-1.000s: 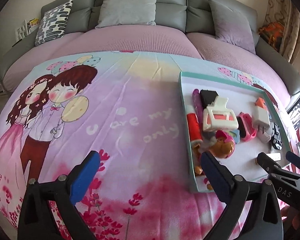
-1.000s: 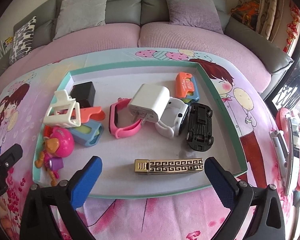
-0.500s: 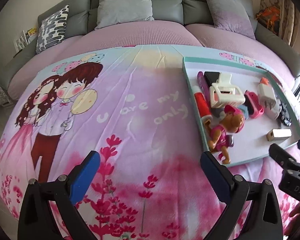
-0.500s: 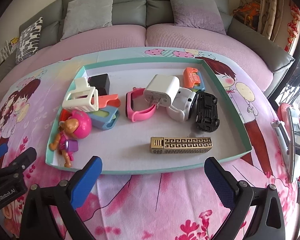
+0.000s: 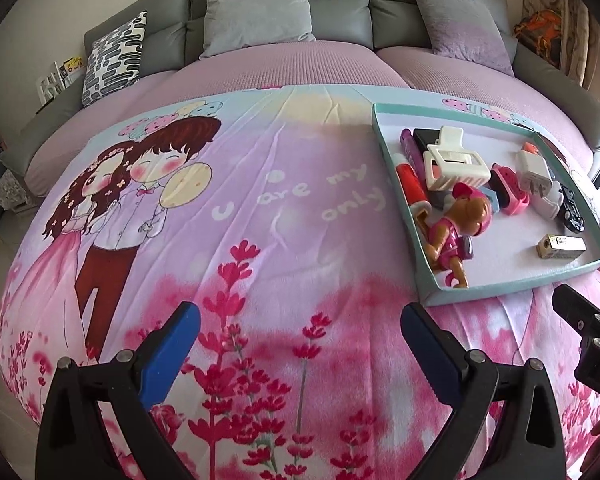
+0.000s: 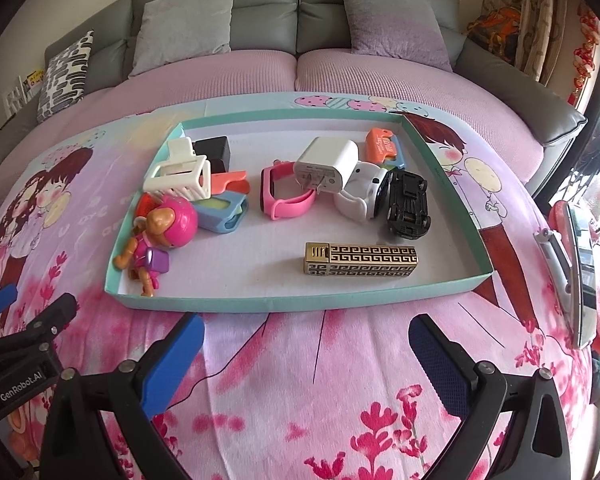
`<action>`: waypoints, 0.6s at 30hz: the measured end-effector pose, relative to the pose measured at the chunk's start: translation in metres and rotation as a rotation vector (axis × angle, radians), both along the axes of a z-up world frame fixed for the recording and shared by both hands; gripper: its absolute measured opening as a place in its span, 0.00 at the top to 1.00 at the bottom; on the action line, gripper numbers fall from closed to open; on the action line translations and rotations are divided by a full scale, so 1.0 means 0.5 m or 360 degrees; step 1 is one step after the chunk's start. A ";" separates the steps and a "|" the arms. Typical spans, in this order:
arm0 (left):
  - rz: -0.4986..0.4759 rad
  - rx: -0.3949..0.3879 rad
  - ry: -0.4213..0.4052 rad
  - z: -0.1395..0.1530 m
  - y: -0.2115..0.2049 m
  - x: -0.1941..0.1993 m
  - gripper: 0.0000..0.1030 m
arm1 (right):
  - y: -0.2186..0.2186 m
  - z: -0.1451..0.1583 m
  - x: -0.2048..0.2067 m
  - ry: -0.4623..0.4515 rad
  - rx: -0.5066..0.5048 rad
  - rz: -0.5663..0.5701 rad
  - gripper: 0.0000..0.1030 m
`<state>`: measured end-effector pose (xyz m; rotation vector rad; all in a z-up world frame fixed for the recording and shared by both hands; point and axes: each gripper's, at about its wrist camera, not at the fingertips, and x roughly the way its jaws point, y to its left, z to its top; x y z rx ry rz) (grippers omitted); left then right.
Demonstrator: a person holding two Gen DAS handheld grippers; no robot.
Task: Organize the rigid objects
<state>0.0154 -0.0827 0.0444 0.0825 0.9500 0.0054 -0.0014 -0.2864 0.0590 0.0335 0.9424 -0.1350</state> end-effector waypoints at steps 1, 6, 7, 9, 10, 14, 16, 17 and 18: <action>-0.0001 0.0001 0.0001 0.001 0.000 -0.003 0.03 | 0.000 0.000 -0.001 0.0002 -0.0001 0.0001 0.00; 0.0005 -0.0007 -0.0004 0.009 0.002 -0.014 0.03 | 0.003 0.006 -0.013 -0.0002 -0.0005 0.0008 0.00; 0.0006 -0.0008 -0.0003 0.010 0.002 -0.015 0.03 | 0.004 0.009 -0.015 -0.0006 -0.0007 0.0009 0.00; 0.0005 -0.0009 -0.0003 0.012 0.003 -0.019 0.03 | 0.005 0.013 -0.017 -0.0012 -0.0010 0.0014 0.00; 0.0005 -0.0011 -0.0003 0.012 0.004 -0.019 0.03 | 0.006 0.014 -0.019 -0.0015 -0.0012 0.0015 0.00; 0.0001 -0.0038 -0.0001 0.017 0.006 -0.021 0.03 | 0.004 0.015 -0.020 -0.0010 -0.0014 0.0011 0.00; -0.0001 -0.0049 -0.0004 0.020 0.006 -0.022 0.03 | 0.004 0.015 -0.021 -0.0009 -0.0013 0.0010 0.00; -0.0002 -0.0050 -0.0004 0.021 0.005 -0.022 0.03 | 0.004 0.015 -0.021 -0.0009 -0.0012 0.0011 0.00; -0.0003 -0.0050 -0.0006 0.022 0.005 -0.023 0.03 | 0.004 0.015 -0.021 -0.0008 -0.0013 0.0012 0.00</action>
